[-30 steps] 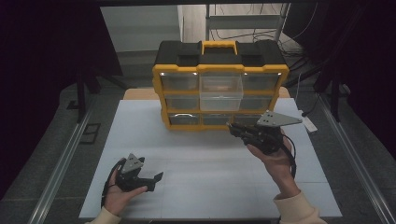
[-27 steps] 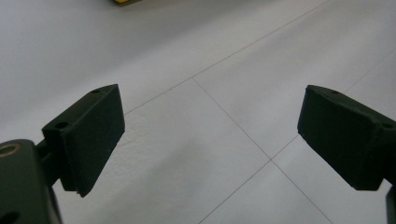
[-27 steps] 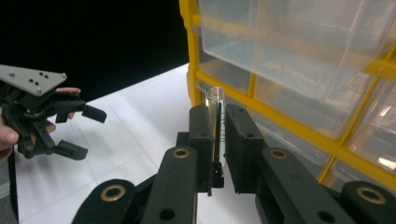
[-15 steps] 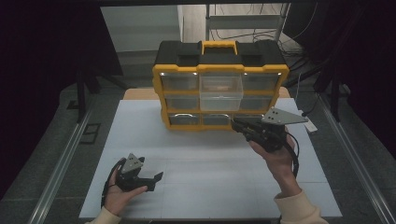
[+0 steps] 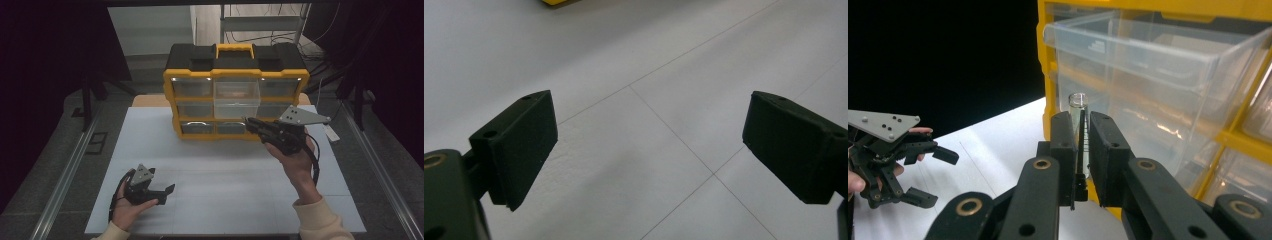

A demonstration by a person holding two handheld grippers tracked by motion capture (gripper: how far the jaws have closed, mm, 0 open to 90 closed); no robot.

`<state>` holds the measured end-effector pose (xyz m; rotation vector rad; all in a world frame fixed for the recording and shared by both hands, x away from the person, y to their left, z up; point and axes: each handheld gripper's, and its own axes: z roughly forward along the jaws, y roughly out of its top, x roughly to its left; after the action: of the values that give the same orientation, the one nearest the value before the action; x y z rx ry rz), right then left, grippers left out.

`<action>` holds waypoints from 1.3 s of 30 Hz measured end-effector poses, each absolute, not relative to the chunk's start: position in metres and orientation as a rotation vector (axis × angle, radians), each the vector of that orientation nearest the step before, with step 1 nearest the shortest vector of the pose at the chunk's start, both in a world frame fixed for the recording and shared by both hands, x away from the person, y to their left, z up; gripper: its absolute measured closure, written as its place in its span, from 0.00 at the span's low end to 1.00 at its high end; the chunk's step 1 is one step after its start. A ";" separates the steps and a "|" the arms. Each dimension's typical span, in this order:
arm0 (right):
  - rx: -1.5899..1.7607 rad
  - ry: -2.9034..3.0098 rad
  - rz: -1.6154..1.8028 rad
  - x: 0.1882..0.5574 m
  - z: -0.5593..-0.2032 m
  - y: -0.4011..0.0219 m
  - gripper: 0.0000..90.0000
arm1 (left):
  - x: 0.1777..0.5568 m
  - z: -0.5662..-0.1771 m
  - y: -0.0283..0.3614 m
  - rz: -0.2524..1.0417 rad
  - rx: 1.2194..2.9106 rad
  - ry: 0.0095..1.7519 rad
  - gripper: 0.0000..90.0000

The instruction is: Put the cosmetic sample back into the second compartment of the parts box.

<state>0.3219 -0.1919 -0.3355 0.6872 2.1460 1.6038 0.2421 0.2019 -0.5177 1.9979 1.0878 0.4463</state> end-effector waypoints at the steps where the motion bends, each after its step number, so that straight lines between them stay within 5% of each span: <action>1: 0.686 2.145 1.605 0.322 -0.335 -0.191 0.90 | 0.242 -0.518 0.202 0.446 1.998 1.089 0.09; 39: 0.647 2.030 1.623 0.347 -0.279 -0.177 0.90 | 0.242 -0.518 0.202 0.445 2.000 1.090 0.09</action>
<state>0.3468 -0.1768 -0.2787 0.6474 2.0299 1.6235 0.2419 0.2019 -0.5177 1.9998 1.0895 0.4449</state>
